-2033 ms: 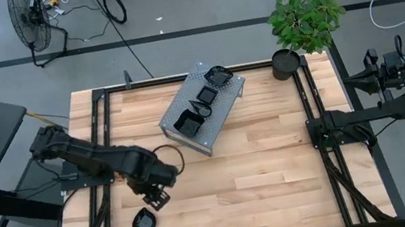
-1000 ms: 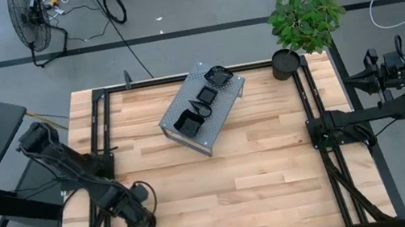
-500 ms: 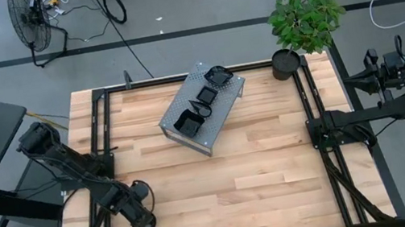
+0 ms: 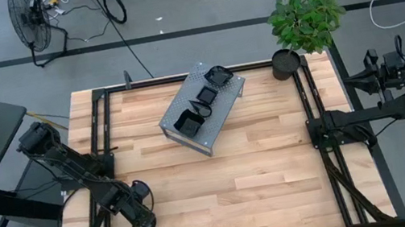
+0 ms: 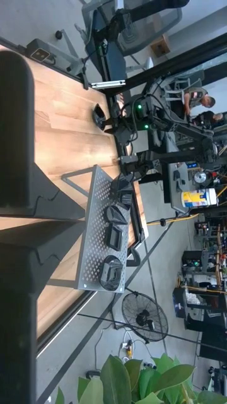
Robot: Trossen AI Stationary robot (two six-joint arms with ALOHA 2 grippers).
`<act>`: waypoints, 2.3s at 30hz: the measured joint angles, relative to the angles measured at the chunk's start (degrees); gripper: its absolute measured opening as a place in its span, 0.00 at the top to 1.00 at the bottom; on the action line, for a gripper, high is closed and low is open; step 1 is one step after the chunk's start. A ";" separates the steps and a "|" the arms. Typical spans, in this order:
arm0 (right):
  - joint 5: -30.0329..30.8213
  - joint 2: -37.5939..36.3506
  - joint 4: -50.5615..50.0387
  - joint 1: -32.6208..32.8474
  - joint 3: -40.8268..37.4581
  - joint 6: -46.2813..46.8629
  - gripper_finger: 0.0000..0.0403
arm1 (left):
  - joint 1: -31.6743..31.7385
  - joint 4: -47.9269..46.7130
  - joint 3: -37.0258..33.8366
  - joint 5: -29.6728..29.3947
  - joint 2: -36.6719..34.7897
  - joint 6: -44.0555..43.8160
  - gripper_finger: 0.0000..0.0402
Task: Pick & Place Mini shaped plates
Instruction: Stack the black leaf shaped plate on top of the black leaf shaped plate on the shelf
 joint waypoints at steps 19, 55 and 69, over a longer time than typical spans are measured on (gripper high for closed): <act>0.01 0.00 0.00 0.00 0.00 0.01 0.95 | -2.27 -0.38 0.00 0.48 0.15 -3.48 0.57; -0.01 0.00 0.00 0.00 0.00 0.01 0.95 | -5.13 3.07 -0.02 1.31 4.17 -8.71 0.60; 0.00 0.02 0.02 0.00 0.02 -0.01 0.95 | -5.19 5.40 0.00 1.37 3.26 -13.02 0.78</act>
